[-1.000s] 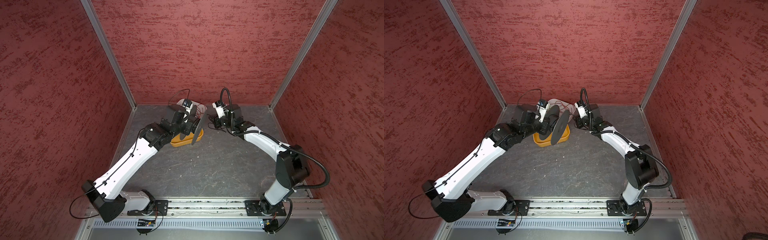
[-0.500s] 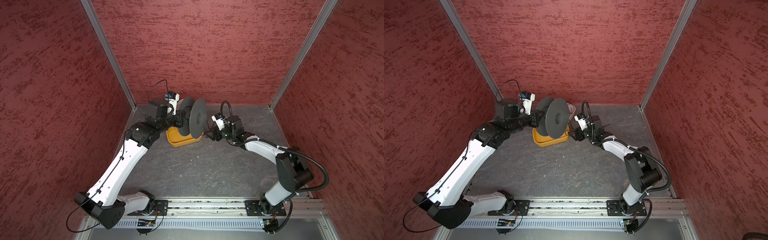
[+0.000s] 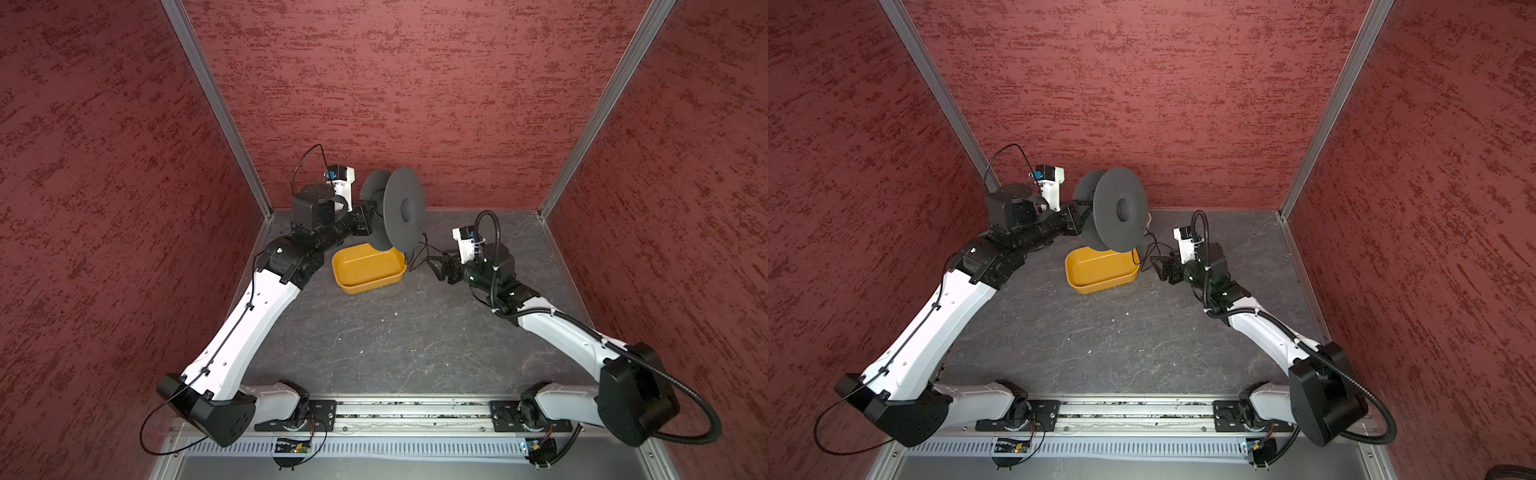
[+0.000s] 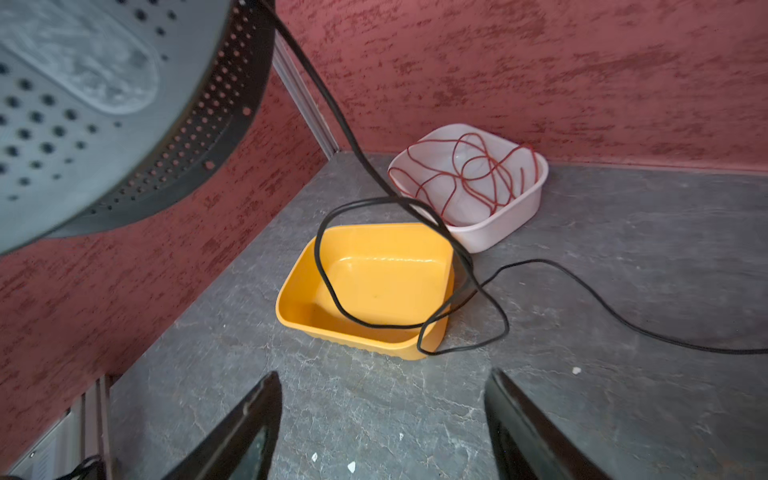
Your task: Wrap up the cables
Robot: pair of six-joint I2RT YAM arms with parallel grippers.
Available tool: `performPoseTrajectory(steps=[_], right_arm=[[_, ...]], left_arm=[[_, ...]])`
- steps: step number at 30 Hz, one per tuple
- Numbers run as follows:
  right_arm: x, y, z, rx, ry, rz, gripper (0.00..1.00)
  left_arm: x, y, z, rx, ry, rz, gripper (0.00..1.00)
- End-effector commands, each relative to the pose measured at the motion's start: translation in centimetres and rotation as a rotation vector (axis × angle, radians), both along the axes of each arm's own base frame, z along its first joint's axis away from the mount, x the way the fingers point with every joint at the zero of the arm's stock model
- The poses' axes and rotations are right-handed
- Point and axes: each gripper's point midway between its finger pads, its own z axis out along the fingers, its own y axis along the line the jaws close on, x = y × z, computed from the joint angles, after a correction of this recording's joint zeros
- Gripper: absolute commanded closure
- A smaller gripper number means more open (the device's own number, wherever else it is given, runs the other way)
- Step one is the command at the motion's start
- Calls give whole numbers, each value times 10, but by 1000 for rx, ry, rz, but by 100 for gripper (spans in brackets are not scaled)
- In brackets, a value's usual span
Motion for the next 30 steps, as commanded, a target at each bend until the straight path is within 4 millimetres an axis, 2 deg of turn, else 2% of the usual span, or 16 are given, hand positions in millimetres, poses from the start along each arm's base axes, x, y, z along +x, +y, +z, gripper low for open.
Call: performPoseTrajectory(steps=[1,6,11,12,14,19,21,23,25,27,29,30], right_arm=[[-1,0,24,85,-66,-44,24],[0,22,23,111,-82,15,25],[19,38,20,135,-74,40,27],[23,42,23,143,-77,53,28],[33,53,15,141,-57,72,29],[54,66,15,172,-56,78,33],[59,67,11,176,-52,66,42],[62,70,7,171,-33,70,61],[58,70,5,169,-26,85,75],[44,73,8,183,-48,158,82],[33,68,10,221,-47,199,99],[30,64,11,235,-41,211,100]], left_arm=[[5,1,56,-131,-144,24,100],[11,-6,51,-146,-132,14,100],[10,-12,47,-141,-123,8,100],[10,-12,46,-139,-121,12,100],[10,-12,45,-137,-120,15,100],[10,-10,42,-127,-109,28,100],[11,-6,41,-129,-98,38,100],[12,1,39,-136,-83,51,100],[12,13,38,-137,-76,78,100],[13,32,38,-145,-76,124,100],[12,56,37,-163,-74,178,100],[11,66,36,-171,-72,200,100]])
